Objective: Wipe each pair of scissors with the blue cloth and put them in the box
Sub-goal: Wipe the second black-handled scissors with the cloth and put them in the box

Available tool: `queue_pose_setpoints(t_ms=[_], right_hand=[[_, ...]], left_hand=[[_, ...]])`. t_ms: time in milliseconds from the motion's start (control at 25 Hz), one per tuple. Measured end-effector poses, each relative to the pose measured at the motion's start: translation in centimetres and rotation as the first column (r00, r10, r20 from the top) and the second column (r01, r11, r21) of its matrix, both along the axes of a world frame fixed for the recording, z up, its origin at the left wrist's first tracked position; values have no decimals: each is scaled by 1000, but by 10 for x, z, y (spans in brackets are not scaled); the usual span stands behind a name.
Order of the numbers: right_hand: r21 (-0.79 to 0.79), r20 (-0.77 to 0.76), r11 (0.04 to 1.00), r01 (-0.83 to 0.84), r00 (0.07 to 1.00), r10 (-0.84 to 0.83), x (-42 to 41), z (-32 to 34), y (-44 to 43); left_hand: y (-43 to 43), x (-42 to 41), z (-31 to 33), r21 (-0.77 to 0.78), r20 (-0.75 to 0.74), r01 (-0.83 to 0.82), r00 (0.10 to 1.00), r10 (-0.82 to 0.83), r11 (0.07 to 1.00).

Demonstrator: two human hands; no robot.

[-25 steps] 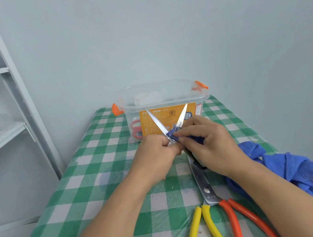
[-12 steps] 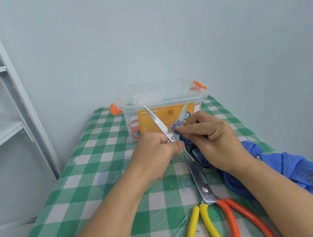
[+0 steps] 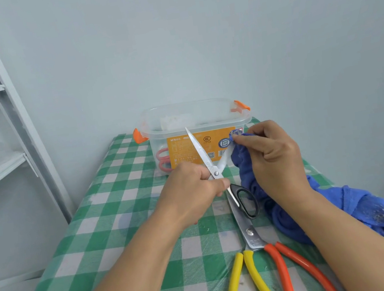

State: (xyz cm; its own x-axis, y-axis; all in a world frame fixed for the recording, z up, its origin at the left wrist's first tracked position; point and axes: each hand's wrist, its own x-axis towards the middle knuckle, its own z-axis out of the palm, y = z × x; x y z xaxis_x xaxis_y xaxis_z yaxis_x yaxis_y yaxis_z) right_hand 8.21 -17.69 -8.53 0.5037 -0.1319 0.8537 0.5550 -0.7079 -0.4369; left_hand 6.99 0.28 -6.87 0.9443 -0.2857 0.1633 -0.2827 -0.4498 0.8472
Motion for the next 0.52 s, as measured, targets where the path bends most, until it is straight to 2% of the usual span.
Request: queue_pose_setpoints(t_ms=[120, 200, 280, 400, 440, 520], right_hand=[[102, -112, 993, 67, 992, -56, -5, 6, -4], [311, -185, 949, 59, 983, 0, -8, 12, -5], [515, -226, 854, 74, 973, 53, -10, 19, -7], [743, -282, 667, 57, 930, 235, -10, 23, -8], [770, -310, 634, 68, 909, 279, -9, 23, -8], [733, -387, 671, 114, 881, 273, -9, 20, -7]], left_hand=[[-3, -2, -2, 45, -40, 2, 999, -1, 999], [-3, 0, -2, 15, -68, -22, 997, 23, 1000], [-1, 2, -2, -2, -78, -45, 996, 44, 999], [-1, 4, -4, -9, -71, -68, 995, 67, 998], [-1, 5, -4, -12, -65, -79, 995, 78, 997], [-1, 6, -6, -18, -60, -97, 994, 96, 995]])
